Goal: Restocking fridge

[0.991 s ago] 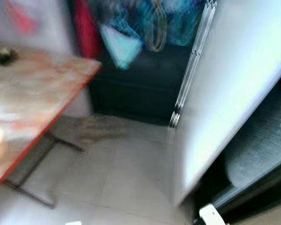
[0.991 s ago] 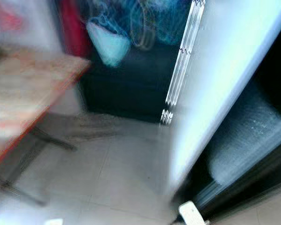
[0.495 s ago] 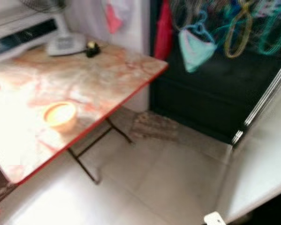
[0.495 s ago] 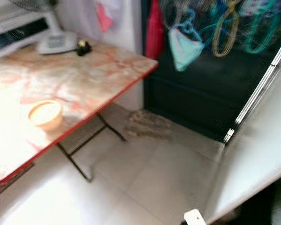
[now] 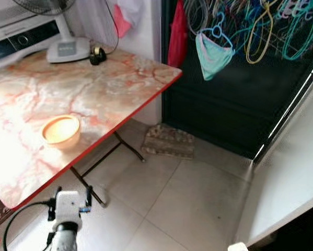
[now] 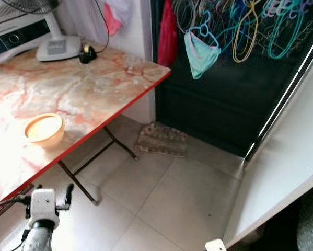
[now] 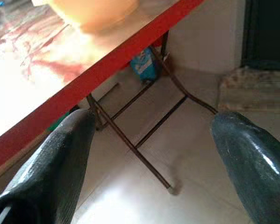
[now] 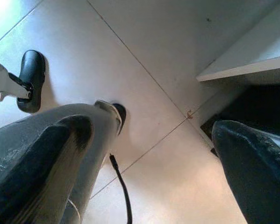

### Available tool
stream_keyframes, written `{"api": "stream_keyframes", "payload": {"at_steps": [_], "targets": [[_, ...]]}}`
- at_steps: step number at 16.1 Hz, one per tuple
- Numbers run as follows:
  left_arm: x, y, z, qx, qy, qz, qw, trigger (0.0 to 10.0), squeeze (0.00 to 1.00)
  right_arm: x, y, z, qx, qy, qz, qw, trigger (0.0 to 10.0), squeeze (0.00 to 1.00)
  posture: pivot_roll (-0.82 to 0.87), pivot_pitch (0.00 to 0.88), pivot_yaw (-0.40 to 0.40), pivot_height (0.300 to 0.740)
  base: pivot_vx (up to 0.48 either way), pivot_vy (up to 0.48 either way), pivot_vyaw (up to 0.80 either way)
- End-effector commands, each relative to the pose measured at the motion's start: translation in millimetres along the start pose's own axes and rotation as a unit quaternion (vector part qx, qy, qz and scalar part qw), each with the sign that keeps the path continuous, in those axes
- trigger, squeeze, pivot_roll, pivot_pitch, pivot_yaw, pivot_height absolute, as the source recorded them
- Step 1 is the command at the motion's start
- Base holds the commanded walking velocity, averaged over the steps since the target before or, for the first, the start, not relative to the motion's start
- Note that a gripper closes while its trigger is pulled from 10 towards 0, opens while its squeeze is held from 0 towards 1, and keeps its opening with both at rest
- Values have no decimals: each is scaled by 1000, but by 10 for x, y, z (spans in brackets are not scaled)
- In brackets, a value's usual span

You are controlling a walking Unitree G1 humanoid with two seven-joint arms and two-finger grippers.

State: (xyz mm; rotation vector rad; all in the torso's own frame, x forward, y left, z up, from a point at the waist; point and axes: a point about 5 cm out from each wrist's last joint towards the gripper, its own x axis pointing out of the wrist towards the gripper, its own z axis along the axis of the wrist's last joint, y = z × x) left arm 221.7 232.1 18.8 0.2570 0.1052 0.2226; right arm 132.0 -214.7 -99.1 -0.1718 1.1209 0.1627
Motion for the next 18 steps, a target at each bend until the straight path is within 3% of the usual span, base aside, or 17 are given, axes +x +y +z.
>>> {"api": "stream_keyframes", "payload": {"at_steps": [1, 4, 6, 8, 9, 12, 13, 14, 16, 18], "targets": [[-9, -13, 76, 8, -17, -7, 1000, 10000, 0, -5, 6, -33, -3, 3, -1, 1000, 10000, 0, -34, 32, 43, 740, 0, 0, 0], [-100, -113, 400, 6, -76, -26, 997, 10000, 0, -13, -8, -55, -7, 3, -4, 1000, 10000, 0, -50, 28, 36, 740, 0, 0, 0], [-1, -133, 717, -14, -124, -16, 992, 10000, 0, -18, -44, -40, -5, 0, -11, 1000, 10000, 0, -34, 60, 15, 740, 0, 0, 0], [131, -180, 1014, -30, -160, -53, 985, 10000, 0, -20, -64, -19, -1, -6, -10, 1000, 10000, 0, -36, 67, 10, 740, 0, 0, 0], [152, -156, 1148, -32, -171, -47, 984, 10000, 0, -23, -76, 1, 4, -16, -11, 1000, 10000, 0, -36, 76, 7, 740, 0, 0, 0], [194, -116, 1283, -79, -168, -21, 982, 10000, 0, -24, -78, 41, 18, -35, -8, 999, 10000, 0, -26, 86, -1, 740, 0, 0, 0], [239, -65, 1298, -123, -152, -1, 981, 10000, 0, -21, -82, 60, 0, -32, -5, 999, 10000, 0, -23, 90, -9, 740, 0, 0, 0], [256, -34, 1312, -139, -146, 1, 979, 10000, 0, -20, -89, 81, -16, -33, -4, 999, 10000, 0, -19, 91, -14, 740, 0, 0, 613], [260, -3, 1344, -125, -149, 7, 981, 10000, 0, -20, -105, 94, -19, -33, -11, 999, 10000, 0, -10, 97, -16, 740, 261, 0, 800], [288, 44, 1363, -126, -143, 15, 981, 10000, 0, -19, -103, 90, 7, -35, -10, 999, 10000, 0, -15, 102, -18, 740, 274, 0, 741]]}}
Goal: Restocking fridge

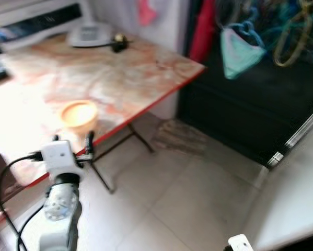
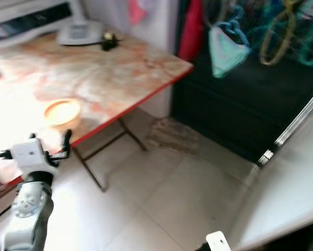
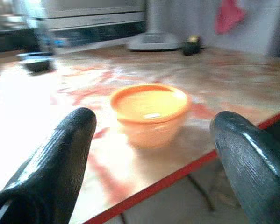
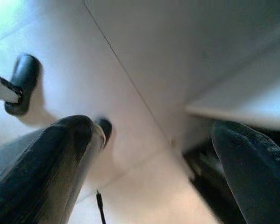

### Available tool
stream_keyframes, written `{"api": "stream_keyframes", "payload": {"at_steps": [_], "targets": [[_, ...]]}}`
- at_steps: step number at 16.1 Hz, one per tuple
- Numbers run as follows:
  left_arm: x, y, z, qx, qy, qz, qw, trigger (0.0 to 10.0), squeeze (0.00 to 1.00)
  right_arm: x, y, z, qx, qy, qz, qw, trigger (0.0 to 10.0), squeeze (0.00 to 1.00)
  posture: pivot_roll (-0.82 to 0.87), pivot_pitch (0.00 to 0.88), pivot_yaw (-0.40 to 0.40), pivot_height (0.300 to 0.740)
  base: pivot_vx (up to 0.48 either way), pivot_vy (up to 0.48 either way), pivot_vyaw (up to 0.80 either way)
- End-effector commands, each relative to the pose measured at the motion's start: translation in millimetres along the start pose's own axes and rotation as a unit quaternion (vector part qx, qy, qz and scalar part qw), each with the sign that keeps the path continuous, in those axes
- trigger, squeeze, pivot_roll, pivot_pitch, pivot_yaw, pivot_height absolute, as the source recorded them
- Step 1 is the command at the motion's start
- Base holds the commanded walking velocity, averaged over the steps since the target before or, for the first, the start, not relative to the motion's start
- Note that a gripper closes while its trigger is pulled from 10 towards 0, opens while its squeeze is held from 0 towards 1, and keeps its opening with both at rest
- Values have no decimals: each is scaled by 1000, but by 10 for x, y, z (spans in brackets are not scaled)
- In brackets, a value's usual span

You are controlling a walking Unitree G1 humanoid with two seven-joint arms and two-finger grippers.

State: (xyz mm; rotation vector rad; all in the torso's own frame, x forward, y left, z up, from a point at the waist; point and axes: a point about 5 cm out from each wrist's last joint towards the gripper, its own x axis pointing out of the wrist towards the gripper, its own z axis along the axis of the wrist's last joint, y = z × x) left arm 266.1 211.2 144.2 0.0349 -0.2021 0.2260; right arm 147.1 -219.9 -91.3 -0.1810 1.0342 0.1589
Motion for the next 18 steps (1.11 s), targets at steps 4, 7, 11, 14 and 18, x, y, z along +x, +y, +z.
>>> {"api": "stream_keyframes", "payload": {"at_steps": [4, 7, 11, 14, 18], "targets": [[75, 0, 107, -6, -11, 8, 1000, 10000, 0, -16, -15, -60, 20, 7, 0, 1000, 10000, 0, -14, 108, -33, 740, 274, 0, 0], [70, 3, 114, -3, -9, 8, 1000, 10000, 0, -16, -15, -56, 22, 4, 1, 1000, 10000, 0, -13, 112, -32, 740, 270, 0, 0], [91, 30, 161, 1, -19, 13, 1000, 10000, 0, -14, -9, -45, 7, 6, 10, 1000, 10000, 0, -14, 115, -31, 740, 273, 0, 0], [96, 50, 182, 3, -23, 23, 999, 10000, 0, -13, -11, -33, -3, 2, 9, 1000, 10000, 0, -18, 115, -32, 740, 265, 0, 760], [78, 71, 182, 13, -27, 33, 999, 10000, 0, -16, -18, -45, 4, 4, 9, 1000, 10000, 0, -8, 104, -39, 740, 0, 0, 528]]}}
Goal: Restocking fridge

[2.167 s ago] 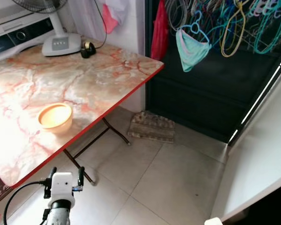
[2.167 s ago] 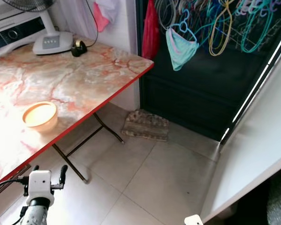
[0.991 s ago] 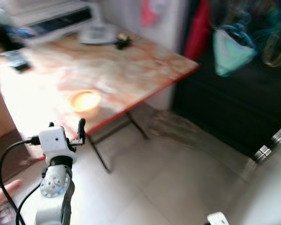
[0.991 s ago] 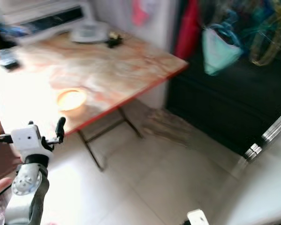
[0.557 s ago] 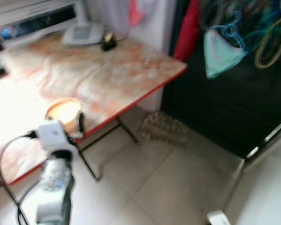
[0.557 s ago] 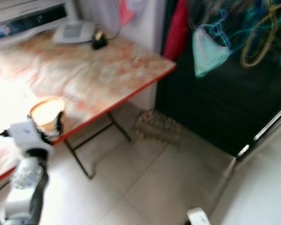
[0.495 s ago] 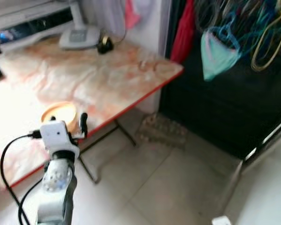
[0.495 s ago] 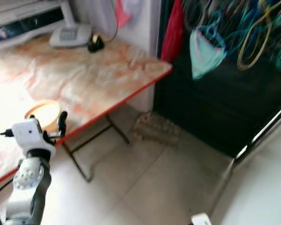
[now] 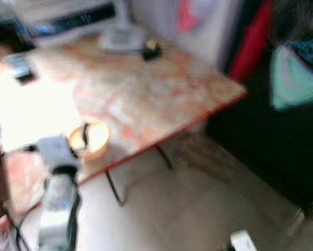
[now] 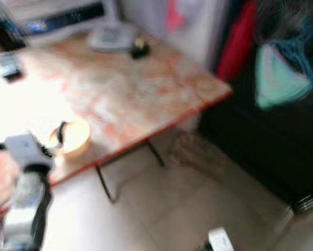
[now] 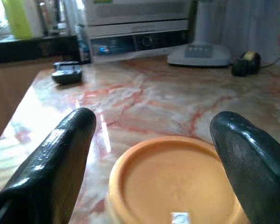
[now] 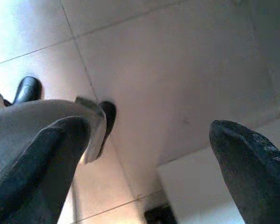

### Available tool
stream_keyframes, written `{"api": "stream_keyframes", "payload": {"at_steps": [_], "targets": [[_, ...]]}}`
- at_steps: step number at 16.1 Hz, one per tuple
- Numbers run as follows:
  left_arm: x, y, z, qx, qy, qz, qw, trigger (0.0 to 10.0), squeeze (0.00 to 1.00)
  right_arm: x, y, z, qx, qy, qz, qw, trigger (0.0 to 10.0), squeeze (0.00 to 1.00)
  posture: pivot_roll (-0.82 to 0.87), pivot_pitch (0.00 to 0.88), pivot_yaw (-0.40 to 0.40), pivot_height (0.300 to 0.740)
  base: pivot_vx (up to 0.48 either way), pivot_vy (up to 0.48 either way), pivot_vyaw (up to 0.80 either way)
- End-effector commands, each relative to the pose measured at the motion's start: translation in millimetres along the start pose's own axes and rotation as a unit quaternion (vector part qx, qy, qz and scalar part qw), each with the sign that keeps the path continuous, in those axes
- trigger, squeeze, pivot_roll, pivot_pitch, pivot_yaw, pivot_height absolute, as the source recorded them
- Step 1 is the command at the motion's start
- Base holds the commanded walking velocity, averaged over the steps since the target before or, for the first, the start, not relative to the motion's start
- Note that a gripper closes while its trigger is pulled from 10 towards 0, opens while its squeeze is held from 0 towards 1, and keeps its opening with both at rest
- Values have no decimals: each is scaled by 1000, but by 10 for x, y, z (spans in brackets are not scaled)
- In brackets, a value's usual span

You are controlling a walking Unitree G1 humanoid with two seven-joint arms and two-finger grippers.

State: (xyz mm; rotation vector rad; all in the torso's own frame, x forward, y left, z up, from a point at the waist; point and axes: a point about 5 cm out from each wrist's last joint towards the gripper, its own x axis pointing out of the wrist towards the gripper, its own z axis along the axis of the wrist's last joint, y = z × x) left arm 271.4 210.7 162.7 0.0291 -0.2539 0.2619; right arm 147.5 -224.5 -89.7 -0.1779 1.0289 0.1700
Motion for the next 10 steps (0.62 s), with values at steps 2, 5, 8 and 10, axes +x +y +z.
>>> {"api": "stream_keyframes", "payload": {"at_steps": [2, 5, 8, 10], "targets": [[3, 97, 19, 8, -2, 17, 1000, 10000, 0, -3, 30, -46, 7, 6, 3, 1000, 10000, 0, -10, 104, -39, 740, 0, 0, 0], [23, 166, -11, -36, 17, 41, 998, 10000, 0, -3, 31, -51, 5, 8, 4, 1000, 10000, 0, -12, 91, -38, 740, 0, 0, 0], [34, 145, 6, -23, 13, 30, 999, 10000, 0, -2, 30, -48, -5, 10, 4, 1000, 10000, 0, -11, 80, -34, 740, 0, 0, 0], [26, 121, -16, -8, 13, 27, 1000, 10000, 0, 2, 36, -32, -21, 9, 7, 1000, 10000, 0, -23, 78, -31, 740, 0, 0, 400]]}}
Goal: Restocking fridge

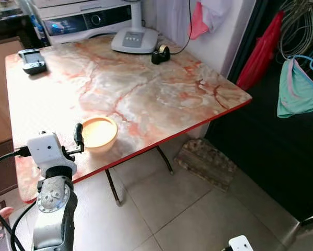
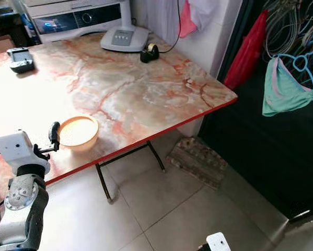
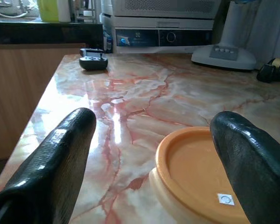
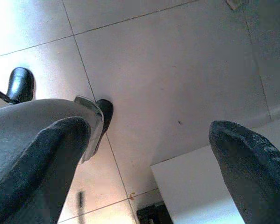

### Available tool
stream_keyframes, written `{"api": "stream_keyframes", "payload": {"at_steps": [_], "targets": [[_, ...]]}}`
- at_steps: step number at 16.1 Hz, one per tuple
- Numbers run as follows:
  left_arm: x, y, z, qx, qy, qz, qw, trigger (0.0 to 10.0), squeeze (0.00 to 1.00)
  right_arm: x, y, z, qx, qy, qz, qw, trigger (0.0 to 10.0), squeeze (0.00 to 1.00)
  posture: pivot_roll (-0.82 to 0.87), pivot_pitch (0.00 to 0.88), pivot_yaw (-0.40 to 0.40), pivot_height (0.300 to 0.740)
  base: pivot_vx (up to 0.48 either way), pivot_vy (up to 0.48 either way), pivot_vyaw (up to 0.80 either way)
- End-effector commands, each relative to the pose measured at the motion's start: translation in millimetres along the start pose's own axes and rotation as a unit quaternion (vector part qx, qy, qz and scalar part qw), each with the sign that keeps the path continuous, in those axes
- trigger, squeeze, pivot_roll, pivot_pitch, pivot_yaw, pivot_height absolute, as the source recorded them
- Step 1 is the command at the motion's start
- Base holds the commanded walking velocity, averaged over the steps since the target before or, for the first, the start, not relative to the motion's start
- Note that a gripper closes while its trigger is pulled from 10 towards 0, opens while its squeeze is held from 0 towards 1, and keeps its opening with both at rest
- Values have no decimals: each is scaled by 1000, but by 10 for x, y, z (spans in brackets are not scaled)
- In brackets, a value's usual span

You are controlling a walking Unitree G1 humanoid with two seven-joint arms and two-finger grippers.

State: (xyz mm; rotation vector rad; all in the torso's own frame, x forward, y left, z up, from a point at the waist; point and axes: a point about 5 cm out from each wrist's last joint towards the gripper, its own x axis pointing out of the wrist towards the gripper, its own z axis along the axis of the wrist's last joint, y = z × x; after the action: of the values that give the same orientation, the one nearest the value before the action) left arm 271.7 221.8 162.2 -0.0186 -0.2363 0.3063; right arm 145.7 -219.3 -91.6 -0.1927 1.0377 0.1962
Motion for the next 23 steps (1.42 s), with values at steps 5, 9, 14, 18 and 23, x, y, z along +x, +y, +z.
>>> {"api": "stream_keyframes", "payload": {"at_steps": [5, 9, 14, 18, 23], "targets": [[18, 36, -29, 17, 10, 2, 1000, 10000, 0, -1, -9, -12, 6, 4, -9, 1000, 10000, 0, -21, 88, -26, 740, 0, 0, 273], [22, 33, -21, 20, 11, -2, 1000, 10000, 0, 7, 8, -3, 2, 9, -4, 1000, 10000, 0, -19, 102, -15, 740, 259, 0, 0], [33, 27, -7, 23, 10, -7, 1000, 10000, 0, 11, 19, 2, -1, 10, -2, 1000, 10000, 0, -18, 107, -11, 740, 272, 0, 0], [21, -30, 2, 25, 7, -25, 999, 10000, 0, 12, 20, 4, -4, 12, -1, 1000, 10000, 0, -18, 110, -11, 740, 204, 0, 0], [8, -36, 9, 35, 5, -30, 999, 10000, 0, 11, 18, 1, -4, 11, 0, 1000, 10000, 0, -9, 114, -11, 740, 0, 0, 0]]}}
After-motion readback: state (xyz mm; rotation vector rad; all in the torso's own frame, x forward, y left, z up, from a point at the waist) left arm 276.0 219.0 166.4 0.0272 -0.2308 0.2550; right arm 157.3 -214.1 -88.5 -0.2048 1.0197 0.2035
